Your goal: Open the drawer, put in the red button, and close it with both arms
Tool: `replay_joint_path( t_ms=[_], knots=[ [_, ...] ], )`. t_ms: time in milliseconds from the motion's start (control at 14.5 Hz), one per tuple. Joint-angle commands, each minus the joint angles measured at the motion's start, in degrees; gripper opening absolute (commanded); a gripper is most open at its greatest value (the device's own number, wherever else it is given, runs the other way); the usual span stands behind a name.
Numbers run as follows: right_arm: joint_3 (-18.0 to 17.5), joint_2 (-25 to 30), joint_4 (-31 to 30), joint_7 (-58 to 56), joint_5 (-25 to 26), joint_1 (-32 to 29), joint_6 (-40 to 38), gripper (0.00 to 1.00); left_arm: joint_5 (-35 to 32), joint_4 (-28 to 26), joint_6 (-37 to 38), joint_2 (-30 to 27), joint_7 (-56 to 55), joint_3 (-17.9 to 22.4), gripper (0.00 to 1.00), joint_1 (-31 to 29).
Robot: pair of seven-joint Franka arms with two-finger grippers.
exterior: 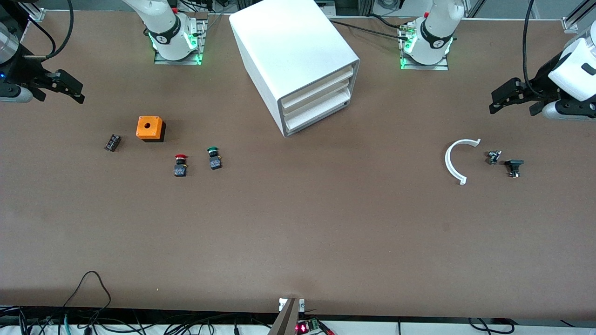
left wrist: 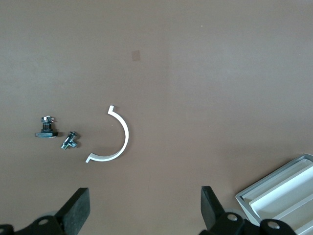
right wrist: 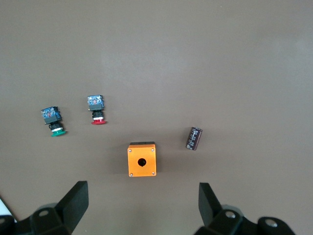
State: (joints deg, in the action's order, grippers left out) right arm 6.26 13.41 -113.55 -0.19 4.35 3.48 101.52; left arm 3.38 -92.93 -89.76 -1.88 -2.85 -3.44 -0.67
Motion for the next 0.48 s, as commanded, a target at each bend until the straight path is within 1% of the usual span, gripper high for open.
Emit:
replay_joint_path(
  t_ms=[0, 414],
  knots=[
    [0.24, 0.48, 0.08, -0.86, -1.01, -0.31, -0.45, 1.0, -0.21, 1.79, 0.74, 0.57, 1.79, 0.63, 1.0, 0.41],
    [0.24, 0.47, 0.17, -1.74, -1.01, -0.22, -0.45, 1.0, -0.04, 2.66, 0.82, 1.09, 1.8, 0.63, 1.0, 0.41]
  ],
)
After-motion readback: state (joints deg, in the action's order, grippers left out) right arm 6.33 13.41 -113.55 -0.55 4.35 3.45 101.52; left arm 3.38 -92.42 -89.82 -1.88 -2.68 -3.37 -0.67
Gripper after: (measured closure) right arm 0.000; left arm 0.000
